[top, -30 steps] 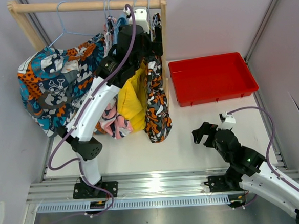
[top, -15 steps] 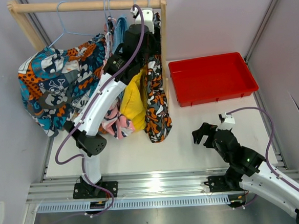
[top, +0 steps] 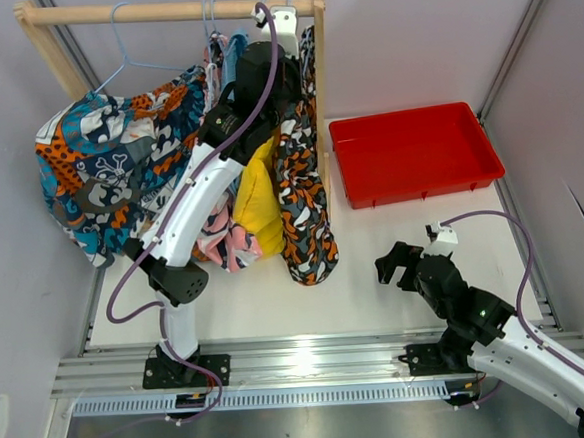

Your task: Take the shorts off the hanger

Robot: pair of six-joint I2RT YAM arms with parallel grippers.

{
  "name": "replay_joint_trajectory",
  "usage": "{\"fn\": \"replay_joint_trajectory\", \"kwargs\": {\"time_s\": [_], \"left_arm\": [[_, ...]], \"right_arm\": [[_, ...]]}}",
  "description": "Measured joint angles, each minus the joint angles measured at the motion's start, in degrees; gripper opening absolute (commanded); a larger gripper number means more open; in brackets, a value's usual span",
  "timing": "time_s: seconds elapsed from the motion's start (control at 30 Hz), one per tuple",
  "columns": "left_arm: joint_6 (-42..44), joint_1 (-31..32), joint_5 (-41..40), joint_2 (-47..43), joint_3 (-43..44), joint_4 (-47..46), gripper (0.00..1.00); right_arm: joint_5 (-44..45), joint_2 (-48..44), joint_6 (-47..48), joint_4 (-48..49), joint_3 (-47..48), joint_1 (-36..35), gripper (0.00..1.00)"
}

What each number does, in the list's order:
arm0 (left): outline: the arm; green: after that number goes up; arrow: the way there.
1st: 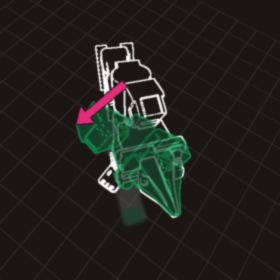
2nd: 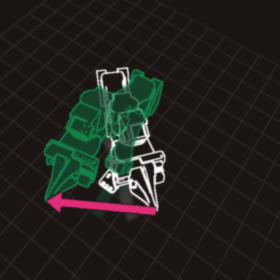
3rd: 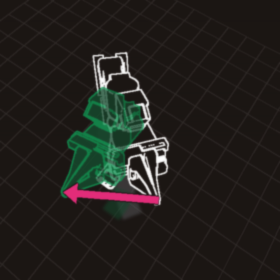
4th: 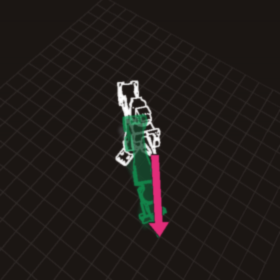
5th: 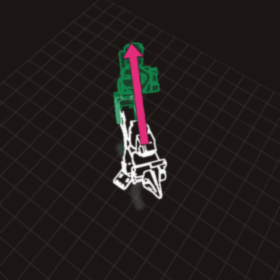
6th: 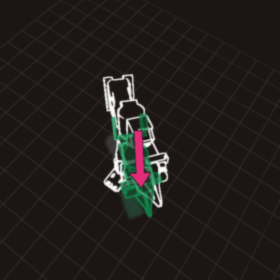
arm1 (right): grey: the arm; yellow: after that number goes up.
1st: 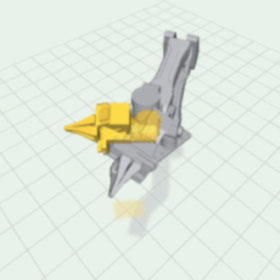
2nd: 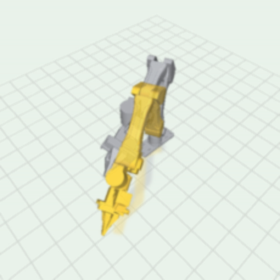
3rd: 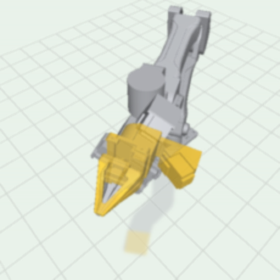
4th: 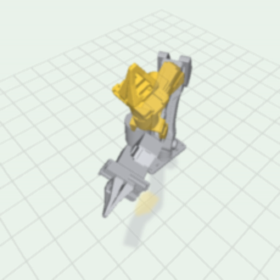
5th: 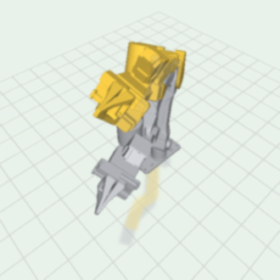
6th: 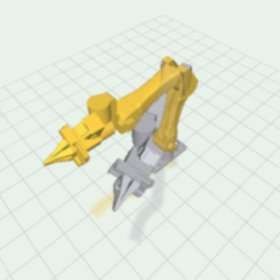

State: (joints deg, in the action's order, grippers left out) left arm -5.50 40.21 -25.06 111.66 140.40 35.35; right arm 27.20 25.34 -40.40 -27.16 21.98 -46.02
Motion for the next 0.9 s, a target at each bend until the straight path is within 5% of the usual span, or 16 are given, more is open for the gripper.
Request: {"fn": "replay_joint_trajectory", "kwargs": {"time_s": [0.13,0.3,0.4,0.47,0.9], "left_arm": [[0.0,0.0,0.6,0.0,0.0,0.7,0.36],[0.0,-0.2,2.4,0.2,0.0,1.5,0.36],[-0.6,-0.6,3.5,0.6,0.0,1.9,0.21],[-1.0,-0.9,4.3,1.1,0.0,2.2,0.02],[-0.5,-2.2,5.7,1.1,1.3,3.6,0.00]], "right_arm": [[0.0,0.0,-0.1,0.0,0.0,0.0,0.99],[0.0,-0.1,-0.1,0.0,0.0,0.0,0.99],[0.0,-0.2,-0.1,0.0,0.0,0.0,1.00],[0.0,-0.2,-0.1,0.0,0.0,0.0,1.00],[0.0,-0.2,0.0,0.0,0.0,0.0,0.99]]}}
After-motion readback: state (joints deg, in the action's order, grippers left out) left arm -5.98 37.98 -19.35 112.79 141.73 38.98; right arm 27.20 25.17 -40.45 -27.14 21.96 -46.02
